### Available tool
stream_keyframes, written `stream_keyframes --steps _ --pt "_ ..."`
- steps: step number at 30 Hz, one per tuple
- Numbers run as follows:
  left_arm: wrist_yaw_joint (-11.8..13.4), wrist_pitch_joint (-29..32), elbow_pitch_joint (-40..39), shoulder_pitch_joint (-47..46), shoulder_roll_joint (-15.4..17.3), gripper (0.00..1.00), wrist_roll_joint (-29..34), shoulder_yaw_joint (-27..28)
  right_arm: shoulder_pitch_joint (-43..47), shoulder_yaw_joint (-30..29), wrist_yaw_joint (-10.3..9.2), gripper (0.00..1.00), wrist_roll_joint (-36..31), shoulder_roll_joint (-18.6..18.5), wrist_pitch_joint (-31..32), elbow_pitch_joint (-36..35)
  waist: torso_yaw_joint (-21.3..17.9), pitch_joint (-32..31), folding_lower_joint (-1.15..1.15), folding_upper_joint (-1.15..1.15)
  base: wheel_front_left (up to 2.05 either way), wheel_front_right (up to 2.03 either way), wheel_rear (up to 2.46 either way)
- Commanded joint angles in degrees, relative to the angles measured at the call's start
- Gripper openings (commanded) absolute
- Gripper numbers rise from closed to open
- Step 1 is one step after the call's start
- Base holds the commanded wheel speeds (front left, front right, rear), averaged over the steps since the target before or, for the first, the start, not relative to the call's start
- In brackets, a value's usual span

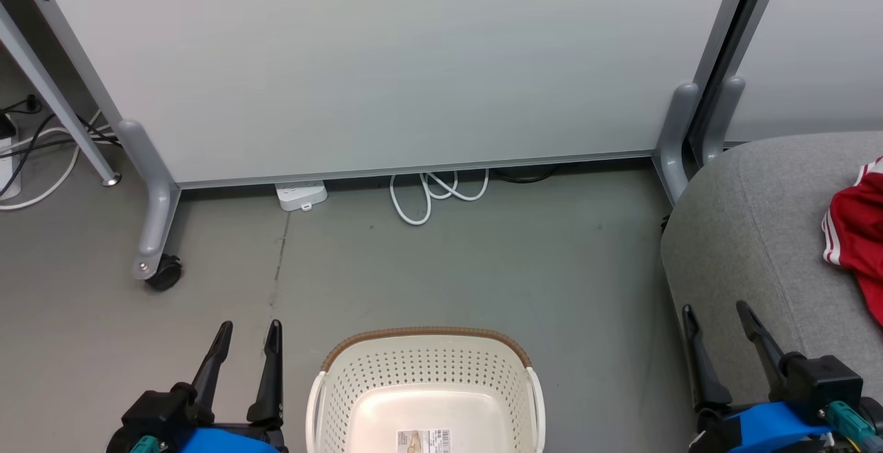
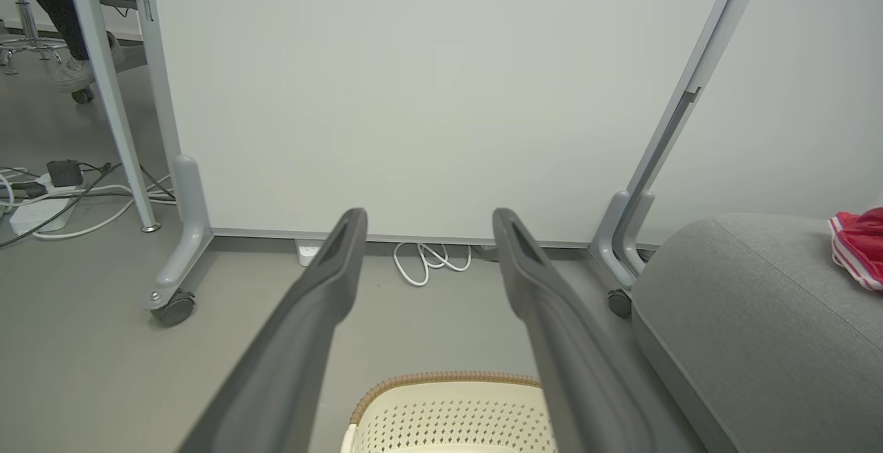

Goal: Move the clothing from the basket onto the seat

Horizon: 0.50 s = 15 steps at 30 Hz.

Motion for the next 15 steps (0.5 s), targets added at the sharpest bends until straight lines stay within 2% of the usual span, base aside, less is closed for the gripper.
stream_keyframes --steps 1,6,7,15 --pt "-0.25 -0.20 0.15 0.32 0.28 1.00 0.32 -0.03 0.77 -0.11 -0.05 1.00 -0.02 0.23 -0.46 0.22 0.08 -0.02 0.00 0.00 0.00 0.00 0.00" --pt "-0.25 -0.20 0.40 0.42 0.25 1.00 0.49 0.24 0.60 -0.29 -0.05 1.00 0.08 0.28 -0.88 1.04 0.48 -0.11 0.00 0.00 0.00 0.00 0.00" --pt "0.01 0.03 0.44 0.02 -0.03 0.00 0.30 0.00 0.06 -0.25 0.01 0.00 0.05 0.04 -0.61 1.18 0.47 -0.11 0.00 0.00 0.00 0.00 0.00" --pt "0.06 0.45 4.43 2.15 -1.05 0.00 -0.03 -0.57 0.37 -0.24 0.01 0.00 0.42 0.14 -0.03 5.85 0.46 -0.12 0.00 0.00 0.00 0.00 0.00"
